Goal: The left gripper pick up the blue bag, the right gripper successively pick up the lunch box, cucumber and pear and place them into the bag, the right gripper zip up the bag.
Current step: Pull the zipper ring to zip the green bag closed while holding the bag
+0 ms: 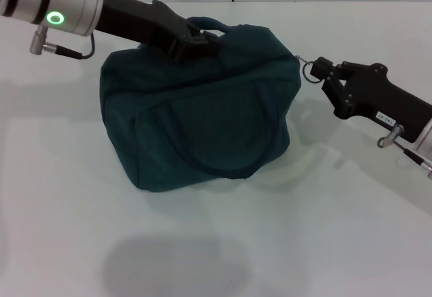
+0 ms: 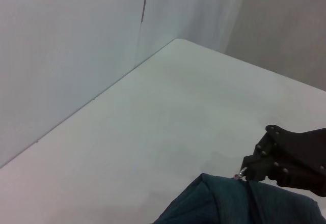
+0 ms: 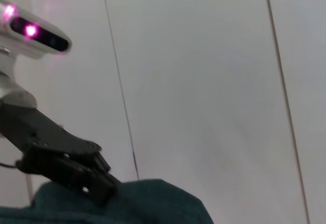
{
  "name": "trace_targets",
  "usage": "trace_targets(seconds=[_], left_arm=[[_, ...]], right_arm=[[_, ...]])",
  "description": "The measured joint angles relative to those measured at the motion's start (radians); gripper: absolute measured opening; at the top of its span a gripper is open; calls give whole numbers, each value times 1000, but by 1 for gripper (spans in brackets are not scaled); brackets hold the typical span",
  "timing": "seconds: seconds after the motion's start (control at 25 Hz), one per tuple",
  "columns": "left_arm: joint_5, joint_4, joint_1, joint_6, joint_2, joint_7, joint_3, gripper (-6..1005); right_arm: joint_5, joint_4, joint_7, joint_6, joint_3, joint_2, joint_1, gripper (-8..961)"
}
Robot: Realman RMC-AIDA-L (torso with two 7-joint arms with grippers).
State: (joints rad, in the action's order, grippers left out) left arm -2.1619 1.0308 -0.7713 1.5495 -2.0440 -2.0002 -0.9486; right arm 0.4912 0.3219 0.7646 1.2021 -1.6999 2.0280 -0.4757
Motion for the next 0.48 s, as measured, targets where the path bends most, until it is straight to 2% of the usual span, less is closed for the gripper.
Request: trace_targets(seconds=[0.48], left_arm=[[0,0,3,0,5,0,1,48]], right_arm=[[9,2,3,-90,-15,0,-12,91]])
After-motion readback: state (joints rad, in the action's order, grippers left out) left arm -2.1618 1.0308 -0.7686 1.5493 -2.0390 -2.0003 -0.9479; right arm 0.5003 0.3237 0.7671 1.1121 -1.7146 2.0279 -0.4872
